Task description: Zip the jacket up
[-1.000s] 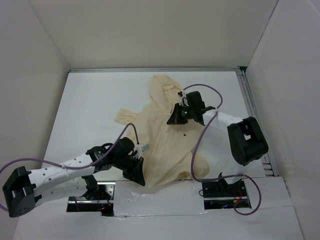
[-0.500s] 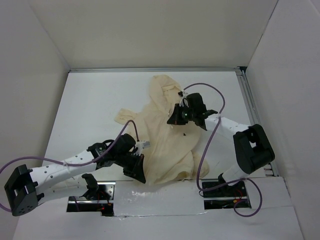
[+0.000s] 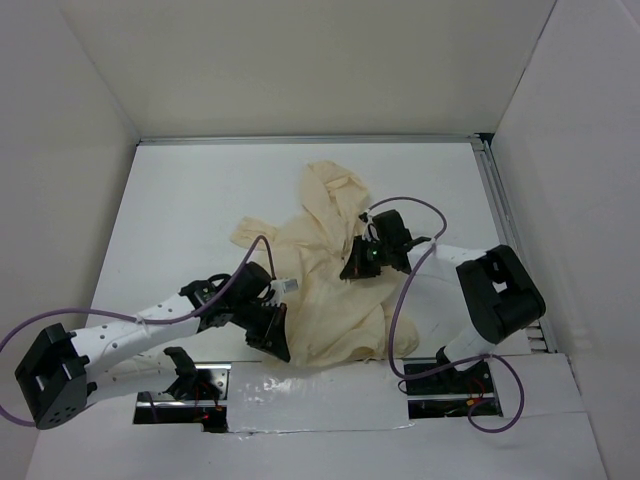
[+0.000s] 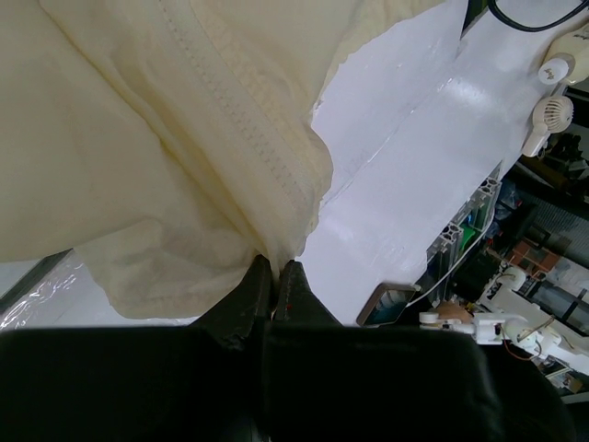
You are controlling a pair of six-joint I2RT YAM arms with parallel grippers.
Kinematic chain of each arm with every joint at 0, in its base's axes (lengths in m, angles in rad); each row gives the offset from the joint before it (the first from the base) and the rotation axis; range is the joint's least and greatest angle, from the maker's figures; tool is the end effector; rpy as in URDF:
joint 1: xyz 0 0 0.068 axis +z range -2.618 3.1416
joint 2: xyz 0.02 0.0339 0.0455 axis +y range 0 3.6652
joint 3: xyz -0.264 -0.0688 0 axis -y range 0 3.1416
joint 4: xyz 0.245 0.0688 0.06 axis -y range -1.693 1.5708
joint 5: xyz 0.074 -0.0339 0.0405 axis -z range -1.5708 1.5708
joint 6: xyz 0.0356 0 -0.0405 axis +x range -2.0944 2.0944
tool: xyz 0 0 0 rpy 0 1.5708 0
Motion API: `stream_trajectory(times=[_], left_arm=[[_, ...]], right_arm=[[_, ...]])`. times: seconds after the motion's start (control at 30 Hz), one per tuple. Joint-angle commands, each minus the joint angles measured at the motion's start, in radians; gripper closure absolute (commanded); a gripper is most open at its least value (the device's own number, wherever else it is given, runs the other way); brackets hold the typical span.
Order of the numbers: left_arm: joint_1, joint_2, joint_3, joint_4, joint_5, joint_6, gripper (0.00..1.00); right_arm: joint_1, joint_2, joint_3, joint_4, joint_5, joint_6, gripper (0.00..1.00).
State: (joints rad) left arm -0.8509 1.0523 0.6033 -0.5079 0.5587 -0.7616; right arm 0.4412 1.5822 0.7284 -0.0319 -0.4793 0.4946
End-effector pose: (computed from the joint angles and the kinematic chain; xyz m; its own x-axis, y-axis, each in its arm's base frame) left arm 0.1150 -0.1598 0.2053 -0.9689 0.2174 -0.1179 0.2352 0.6626 -0.7111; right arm 0.2607 0.1413 0.1505 -0.9214 0.0307 -0.3874 -0.2334 0.7535 0.6147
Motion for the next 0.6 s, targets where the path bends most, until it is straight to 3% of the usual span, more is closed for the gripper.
stream_trajectory(times=[0.0,0.17,0.3,0.5,0.57], left_arm=[[0.012,0.003,0.038,0.005,0.026,0.019,1.00],[0.010,-0.026,0.024,0.012,0.026,0.010,1.00],[0.012,-0.080,0.004,-0.001,0.024,-0.027,1.00],[0.006,-0.175,-0.086,-0.020,0.144,-0.130,1.00],[-0.014,-0.202,-0.114,-0.055,0.205,-0.154,1.00]], right_arm=[[0.005,0.006,0.005,0.026,-0.033,0.021,1.00],[-0.024,-0.063,0.066,0.056,-0.015,0.048,1.00],[-0.059,-0.071,0.133,0.078,0.117,0.166,1.00],[-0.209,0.165,0.524,0.043,0.276,0.386,1.00],[-0.237,0.345,0.799,-0.072,0.424,0.393,1.00]])
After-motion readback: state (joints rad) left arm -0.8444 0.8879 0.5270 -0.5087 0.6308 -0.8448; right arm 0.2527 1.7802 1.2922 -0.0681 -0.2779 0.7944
